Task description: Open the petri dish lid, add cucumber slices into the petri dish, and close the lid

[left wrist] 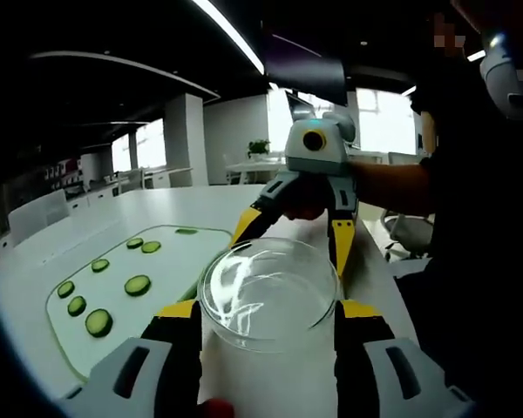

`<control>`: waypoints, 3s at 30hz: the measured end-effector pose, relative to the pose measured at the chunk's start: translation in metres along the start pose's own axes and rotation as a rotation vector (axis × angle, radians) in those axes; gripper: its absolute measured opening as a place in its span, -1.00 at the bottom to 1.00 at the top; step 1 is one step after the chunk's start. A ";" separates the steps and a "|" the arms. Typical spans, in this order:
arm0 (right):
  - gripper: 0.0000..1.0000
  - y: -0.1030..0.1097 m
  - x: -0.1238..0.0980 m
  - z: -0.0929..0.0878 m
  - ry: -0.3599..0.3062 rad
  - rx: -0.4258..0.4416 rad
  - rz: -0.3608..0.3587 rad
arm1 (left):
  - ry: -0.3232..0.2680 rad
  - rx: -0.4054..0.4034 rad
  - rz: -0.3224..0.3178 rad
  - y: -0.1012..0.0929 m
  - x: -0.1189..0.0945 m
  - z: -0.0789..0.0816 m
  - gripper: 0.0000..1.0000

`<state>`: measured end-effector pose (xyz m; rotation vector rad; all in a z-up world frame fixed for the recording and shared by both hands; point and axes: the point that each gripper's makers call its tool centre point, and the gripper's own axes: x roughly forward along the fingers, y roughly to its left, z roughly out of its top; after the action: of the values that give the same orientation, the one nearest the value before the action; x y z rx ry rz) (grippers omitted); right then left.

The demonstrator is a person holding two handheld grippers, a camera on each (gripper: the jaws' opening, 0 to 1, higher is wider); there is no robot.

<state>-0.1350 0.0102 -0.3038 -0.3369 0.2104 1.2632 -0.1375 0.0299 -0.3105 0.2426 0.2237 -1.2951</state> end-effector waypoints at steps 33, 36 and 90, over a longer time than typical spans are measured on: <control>0.17 0.019 0.064 0.029 -0.013 -0.061 0.108 | 0.023 -0.013 0.092 0.013 -0.072 -0.020 0.22; 0.17 0.022 0.071 0.029 -0.006 -0.064 0.117 | 0.026 -0.020 0.100 0.013 -0.078 -0.026 0.22; 0.22 0.042 0.112 0.022 0.099 -0.056 0.167 | 0.041 -0.081 0.140 0.023 -0.102 -0.047 0.38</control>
<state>-0.1429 0.1297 -0.3268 -0.4374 0.2931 1.4205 -0.1427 0.1434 -0.3234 0.2121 0.2891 -1.1407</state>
